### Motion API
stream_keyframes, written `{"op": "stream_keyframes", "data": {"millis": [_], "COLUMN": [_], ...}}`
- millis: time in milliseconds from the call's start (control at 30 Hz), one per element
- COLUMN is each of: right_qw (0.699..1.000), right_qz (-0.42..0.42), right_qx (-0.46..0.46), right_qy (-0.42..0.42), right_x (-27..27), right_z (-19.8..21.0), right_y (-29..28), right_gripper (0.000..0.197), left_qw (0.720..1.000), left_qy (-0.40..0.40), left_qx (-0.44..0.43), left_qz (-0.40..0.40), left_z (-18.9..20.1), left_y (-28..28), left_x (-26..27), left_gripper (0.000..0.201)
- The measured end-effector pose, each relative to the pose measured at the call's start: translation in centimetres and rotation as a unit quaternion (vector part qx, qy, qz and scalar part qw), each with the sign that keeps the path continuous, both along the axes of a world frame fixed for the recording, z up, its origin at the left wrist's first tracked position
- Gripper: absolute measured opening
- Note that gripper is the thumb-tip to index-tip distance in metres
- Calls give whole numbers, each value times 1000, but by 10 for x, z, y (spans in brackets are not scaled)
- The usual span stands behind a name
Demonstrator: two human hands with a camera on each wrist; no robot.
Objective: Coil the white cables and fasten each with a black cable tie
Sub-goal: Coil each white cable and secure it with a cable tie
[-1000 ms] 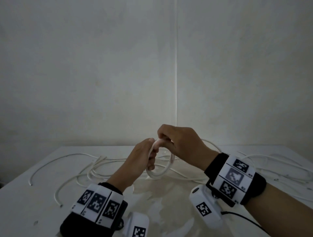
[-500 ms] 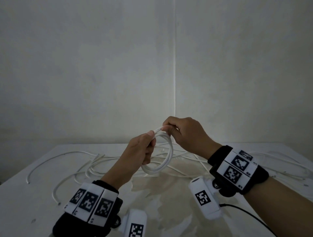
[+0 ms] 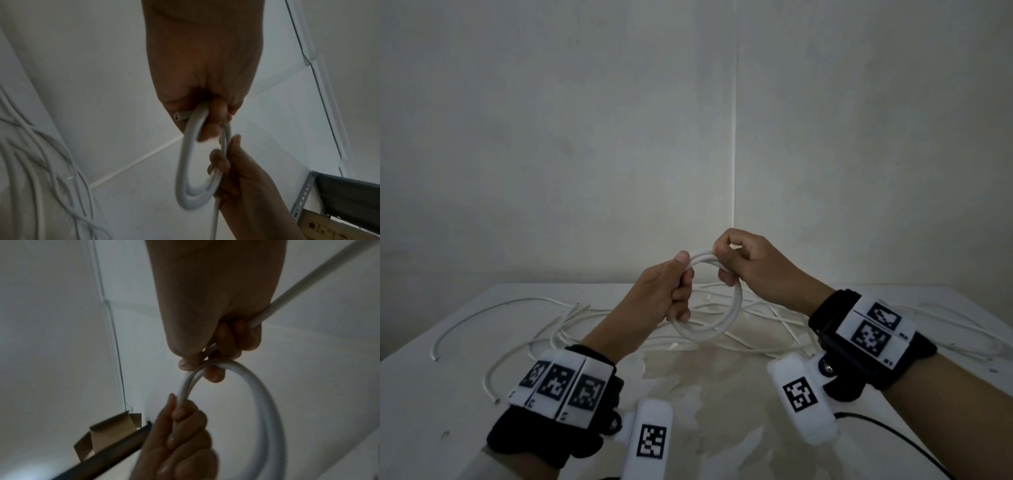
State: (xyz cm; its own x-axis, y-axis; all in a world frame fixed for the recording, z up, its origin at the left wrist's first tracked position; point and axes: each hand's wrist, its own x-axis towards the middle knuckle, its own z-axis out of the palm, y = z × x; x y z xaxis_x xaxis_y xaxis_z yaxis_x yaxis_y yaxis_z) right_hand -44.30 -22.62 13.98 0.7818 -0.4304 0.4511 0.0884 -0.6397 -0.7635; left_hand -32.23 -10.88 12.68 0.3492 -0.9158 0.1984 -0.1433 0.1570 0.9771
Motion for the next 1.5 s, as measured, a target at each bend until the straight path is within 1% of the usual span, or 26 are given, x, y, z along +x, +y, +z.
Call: {"op": "stream_keyframes", "data": {"millis": [67, 133, 267, 333, 433, 533, 600, 700, 833, 967, 1100, 1167, 1233, 1333, 1433, 1500], "right_qw": [1000, 999, 997, 996, 995, 998, 998, 998, 997, 995, 984, 979, 971, 958, 959, 970], "right_qz": [-11, -12, -29, -52, -72, -48, -38, -49, -68, -83, -144, -156, -169, -196, -198, -175], "right_qx": [-17, -38, -64, -75, -53, 6, 32, 25, -1, -49, -105, -129, -166, -208, -198, -166], "right_qy": [-4, -5, -12, -18, -38, -29, -24, -32, -25, -15, 1, 17, 29, 28, 29, 42], "right_x": [-1, -2, -11, -16, -26, -45, -60, -72, -75, -70, -57, -47, -35, -20, -9, 2], "right_z": [0, 0, 1, 1, 0, 3, 5, -1, -16, -16, -17, -17, -13, 3, 14, 14], "right_y": [-6, -8, -13, -17, -23, -29, -36, -46, -51, -44, -37, -30, -21, -10, -5, 2], "right_gripper": [23, 22, 22, 22, 23, 22, 23, 23, 24, 24, 25, 23, 17, 12, 13, 19], "left_qw": [999, 999, 998, 998, 998, 1000, 1000, 999, 998, 998, 995, 996, 998, 999, 999, 999], "left_qy": [8, 11, -29, -31, -21, 2, 15, 14, -21, -56, -79, -62, -38, -27, -12, 27], "left_qx": [17, 33, 45, 39, 24, 0, 0, 21, 38, 37, 54, 56, 50, 40, 23, 2], "left_qz": [-27, -32, 17, 38, 44, 30, 6, -37, -38, -18, 16, 19, 13, 16, 22, 28], "left_z": [2, 4, 9, 12, 18, 23, 22, 17, 7, -1, -11, -17, -19, -15, -11, -8], "left_y": [0, -1, -11, -18, -33, -45, -51, -56, -58, -51, -34, -23, -12, 5, 17, 22], "left_x": [0, -1, -12, -20, -33, -42, -49, -57, -60, -52, -37, -31, -26, -14, -3, 3], "left_gripper": [40, 41, 42, 42, 41, 41, 42, 43, 46, 47, 46, 46, 46, 45, 44, 44]}}
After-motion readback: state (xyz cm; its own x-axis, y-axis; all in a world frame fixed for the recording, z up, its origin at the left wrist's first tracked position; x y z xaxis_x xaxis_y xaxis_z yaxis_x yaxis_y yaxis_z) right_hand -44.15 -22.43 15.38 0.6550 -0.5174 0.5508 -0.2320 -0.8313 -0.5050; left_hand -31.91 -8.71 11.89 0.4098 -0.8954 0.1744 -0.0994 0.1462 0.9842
